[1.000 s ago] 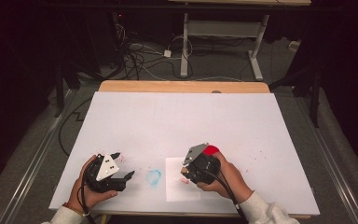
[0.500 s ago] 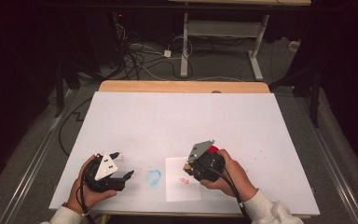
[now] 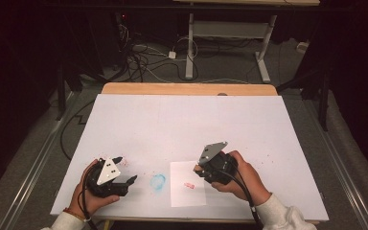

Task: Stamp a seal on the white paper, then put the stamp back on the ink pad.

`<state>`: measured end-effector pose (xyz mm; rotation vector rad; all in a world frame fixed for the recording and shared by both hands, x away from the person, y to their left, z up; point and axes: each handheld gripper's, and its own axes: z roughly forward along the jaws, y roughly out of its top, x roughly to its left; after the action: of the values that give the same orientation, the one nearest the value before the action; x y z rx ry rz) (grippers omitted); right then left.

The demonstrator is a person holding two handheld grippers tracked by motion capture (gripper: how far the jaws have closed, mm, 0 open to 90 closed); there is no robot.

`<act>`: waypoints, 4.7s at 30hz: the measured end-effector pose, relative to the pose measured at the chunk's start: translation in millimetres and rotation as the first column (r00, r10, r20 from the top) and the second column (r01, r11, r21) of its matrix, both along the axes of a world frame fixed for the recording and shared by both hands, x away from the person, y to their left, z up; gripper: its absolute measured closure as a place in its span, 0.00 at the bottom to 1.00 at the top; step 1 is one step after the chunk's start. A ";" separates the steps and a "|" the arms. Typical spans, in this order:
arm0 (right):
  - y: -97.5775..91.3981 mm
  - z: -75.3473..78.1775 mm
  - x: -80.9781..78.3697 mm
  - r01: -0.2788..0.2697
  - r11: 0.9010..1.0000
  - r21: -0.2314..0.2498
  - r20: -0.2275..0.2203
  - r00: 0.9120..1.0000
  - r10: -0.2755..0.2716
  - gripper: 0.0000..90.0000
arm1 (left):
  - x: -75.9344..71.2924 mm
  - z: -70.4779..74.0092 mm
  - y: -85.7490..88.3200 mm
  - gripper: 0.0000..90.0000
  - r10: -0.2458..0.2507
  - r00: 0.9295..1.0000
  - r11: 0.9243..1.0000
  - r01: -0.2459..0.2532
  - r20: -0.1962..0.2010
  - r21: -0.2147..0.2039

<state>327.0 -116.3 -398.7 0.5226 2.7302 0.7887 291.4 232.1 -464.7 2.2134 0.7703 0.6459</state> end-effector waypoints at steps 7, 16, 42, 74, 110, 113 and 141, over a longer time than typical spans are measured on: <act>-6.2 4.5 0.3 0.008 1.000 0.003 0.008 1.000 -0.009 0.84 | 0.3 -0.4 -1.6 0.22 -0.005 1.000 1.000 0.005 -0.004 0.007; -21.2 7.6 10.3 0.050 0.999 0.015 0.021 0.998 -0.051 0.84 | -1.5 0.2 -1.3 0.22 -0.003 1.000 1.000 0.003 -0.003 0.010; -54.1 -13.9 48.6 0.210 0.977 -0.023 -0.017 0.977 -0.211 0.83 | -4.5 -1.6 -2.2 0.22 -0.006 1.000 0.999 0.007 -0.014 0.034; -48.5 -37.3 58.2 0.226 0.973 0.039 -0.009 0.974 -0.226 0.84 | -4.8 -1.1 -2.9 0.22 -0.013 1.000 0.999 0.014 -0.014 0.048; -56.5 -12.1 45.4 0.210 0.969 0.130 0.110 0.968 -0.224 0.54 | -4.1 -0.4 -4.0 0.22 -0.011 1.000 0.999 0.012 -0.011 0.045; -55.5 -7.3 40.3 0.200 0.969 0.145 0.159 0.962 -0.222 0.47 | -3.9 -0.7 -4.8 0.22 -0.014 1.000 0.999 0.015 -0.013 0.047; -63.3 7.5 7.8 0.195 0.949 0.249 0.343 0.898 -0.275 0.20 | -4.6 0.5 -3.9 0.22 -0.012 1.000 0.999 0.012 -0.007 0.042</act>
<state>334.8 -179.7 -391.2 0.6574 2.1981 1.0001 286.8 228.2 -464.2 2.2578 0.7525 0.6550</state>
